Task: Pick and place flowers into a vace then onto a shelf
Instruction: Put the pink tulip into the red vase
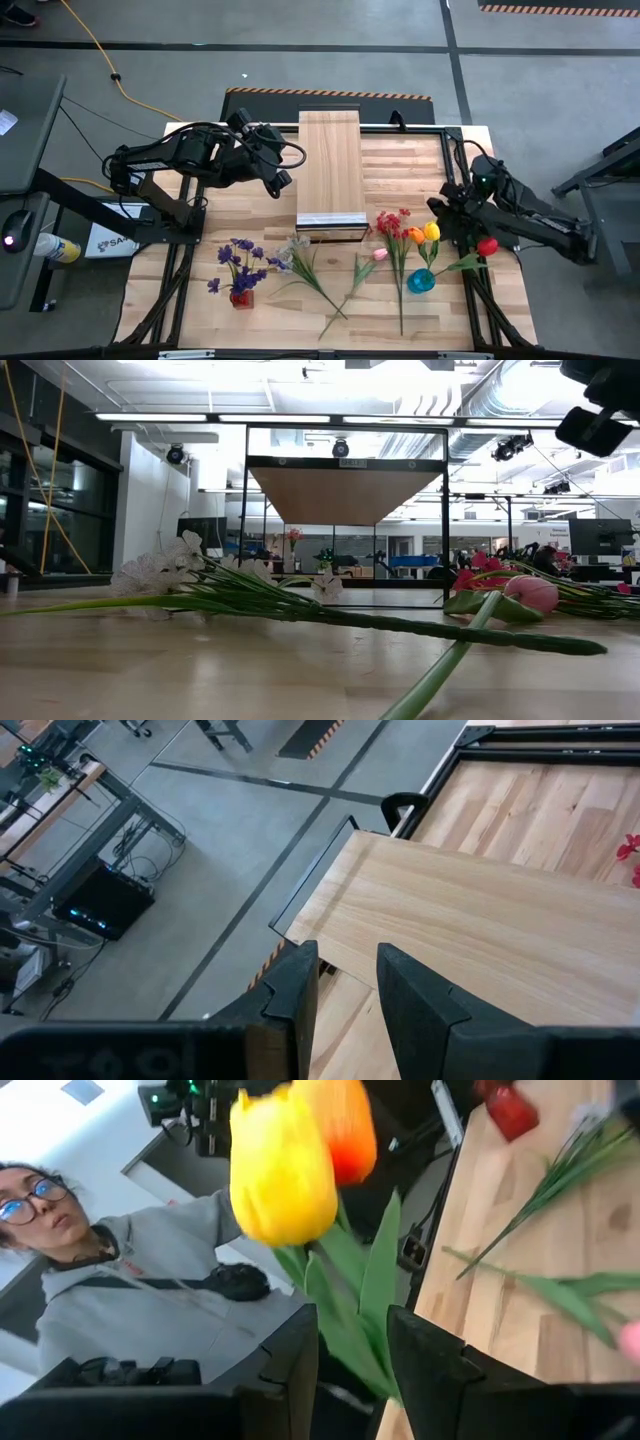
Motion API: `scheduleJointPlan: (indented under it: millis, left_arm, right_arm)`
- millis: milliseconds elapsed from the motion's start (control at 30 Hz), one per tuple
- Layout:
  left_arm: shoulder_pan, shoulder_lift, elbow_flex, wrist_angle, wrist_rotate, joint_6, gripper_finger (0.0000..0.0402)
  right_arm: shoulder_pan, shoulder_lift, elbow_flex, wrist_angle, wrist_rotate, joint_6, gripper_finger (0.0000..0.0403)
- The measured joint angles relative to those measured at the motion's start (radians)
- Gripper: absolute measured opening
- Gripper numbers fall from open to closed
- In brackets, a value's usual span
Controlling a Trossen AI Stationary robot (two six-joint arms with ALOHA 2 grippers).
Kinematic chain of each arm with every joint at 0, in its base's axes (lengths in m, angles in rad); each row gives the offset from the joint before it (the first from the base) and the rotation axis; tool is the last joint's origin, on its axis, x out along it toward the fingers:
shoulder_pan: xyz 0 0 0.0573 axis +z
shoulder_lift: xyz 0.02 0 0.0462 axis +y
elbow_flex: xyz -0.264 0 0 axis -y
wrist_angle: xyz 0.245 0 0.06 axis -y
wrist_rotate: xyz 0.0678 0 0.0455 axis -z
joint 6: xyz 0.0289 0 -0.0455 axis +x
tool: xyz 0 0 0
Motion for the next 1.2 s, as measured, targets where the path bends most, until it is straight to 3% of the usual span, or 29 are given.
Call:
scheduleJointPlan:
  millis: [467, 700, 933, 1200]
  left_arm:
    - [0.0, 0.0, 0.0, -0.001, 0.0, 0.016, 0.0138]
    - [0.0, 0.0, 0.0, -0.001, -0.001, 0.026, 0.0138]
    - [0.0, 0.0, 0.0, -0.001, -0.001, 0.027, 0.0138]
    - [0.0, 0.0, 0.0, -0.001, -0.001, 0.027, 0.0138]
  right_arm:
    - [-0.262, 0.0, 0.129, 0.08, 0.007, -0.124, 0.0114]
    - [-0.369, 0.008, 0.215, 0.099, -0.075, -0.135, 0.0114]
    - [-0.409, 0.046, 0.345, 0.2, -0.135, -0.087, 0.0114]
    - [-0.408, 0.104, 0.588, 0.323, -0.211, 0.048, 0.0114]
